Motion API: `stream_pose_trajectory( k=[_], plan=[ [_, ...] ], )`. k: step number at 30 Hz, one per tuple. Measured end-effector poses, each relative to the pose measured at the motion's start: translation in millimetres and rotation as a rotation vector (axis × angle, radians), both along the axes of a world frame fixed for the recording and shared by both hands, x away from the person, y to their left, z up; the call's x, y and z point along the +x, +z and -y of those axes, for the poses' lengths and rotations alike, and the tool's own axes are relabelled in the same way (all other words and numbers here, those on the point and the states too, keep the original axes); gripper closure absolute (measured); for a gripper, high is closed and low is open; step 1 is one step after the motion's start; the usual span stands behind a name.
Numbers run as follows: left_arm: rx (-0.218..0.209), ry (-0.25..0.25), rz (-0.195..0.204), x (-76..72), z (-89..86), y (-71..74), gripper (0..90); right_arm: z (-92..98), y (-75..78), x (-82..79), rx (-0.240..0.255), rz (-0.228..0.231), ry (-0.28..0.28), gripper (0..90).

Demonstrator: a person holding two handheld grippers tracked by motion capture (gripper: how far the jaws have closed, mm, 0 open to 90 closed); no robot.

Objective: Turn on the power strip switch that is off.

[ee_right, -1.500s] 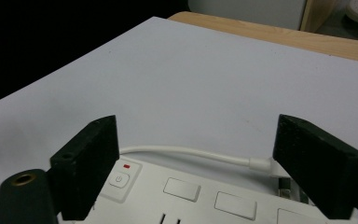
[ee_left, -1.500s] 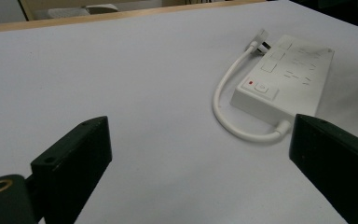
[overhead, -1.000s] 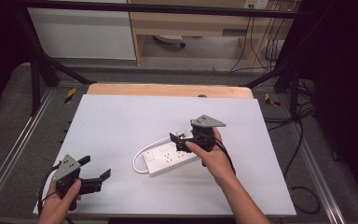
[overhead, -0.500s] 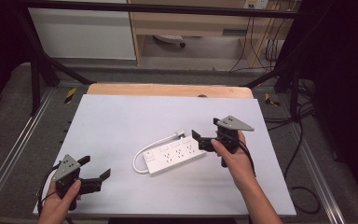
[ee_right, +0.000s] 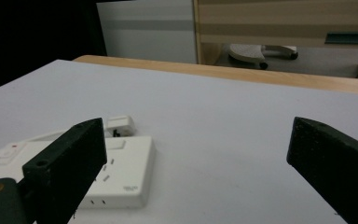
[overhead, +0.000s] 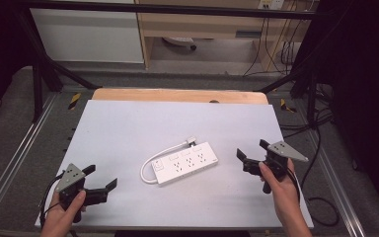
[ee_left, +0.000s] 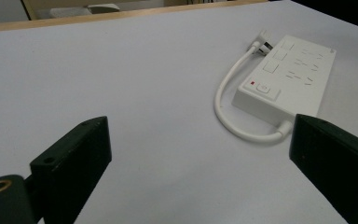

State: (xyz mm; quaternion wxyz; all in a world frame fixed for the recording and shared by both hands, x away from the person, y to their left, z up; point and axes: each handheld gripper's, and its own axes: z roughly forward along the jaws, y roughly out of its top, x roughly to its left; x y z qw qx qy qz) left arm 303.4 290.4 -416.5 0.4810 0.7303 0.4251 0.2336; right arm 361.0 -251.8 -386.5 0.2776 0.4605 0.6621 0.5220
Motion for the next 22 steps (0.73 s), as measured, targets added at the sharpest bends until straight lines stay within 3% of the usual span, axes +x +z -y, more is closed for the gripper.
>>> stream_pose_trajectory(
  k=[7, 13, 17, 22],
  plan=[
    [0.002, 0.005, 0.0, 0.1, -0.2, -0.1, 5.5, 24.8, -16.8, -14.9, -0.037, -0.019, -0.03, 3.6],
    [0.003, 0.005, 0.001, -0.4, -0.1, 0.4, 5.5, 35.3, -34.0, -24.1, -0.07, -0.039, -0.051, 3.4],
    [-0.001, -0.001, 0.001, -0.2, 0.6, 0.8, 5.5, 37.9, -45.4, -28.0, -0.051, -0.074, -0.059, 3.5],
    [0.0, -0.004, 0.001, -0.1, 1.1, 0.9, 5.5, 38.2, -55.9, -23.8, -0.085, -0.131, -0.081, 3.7]
  ],
)
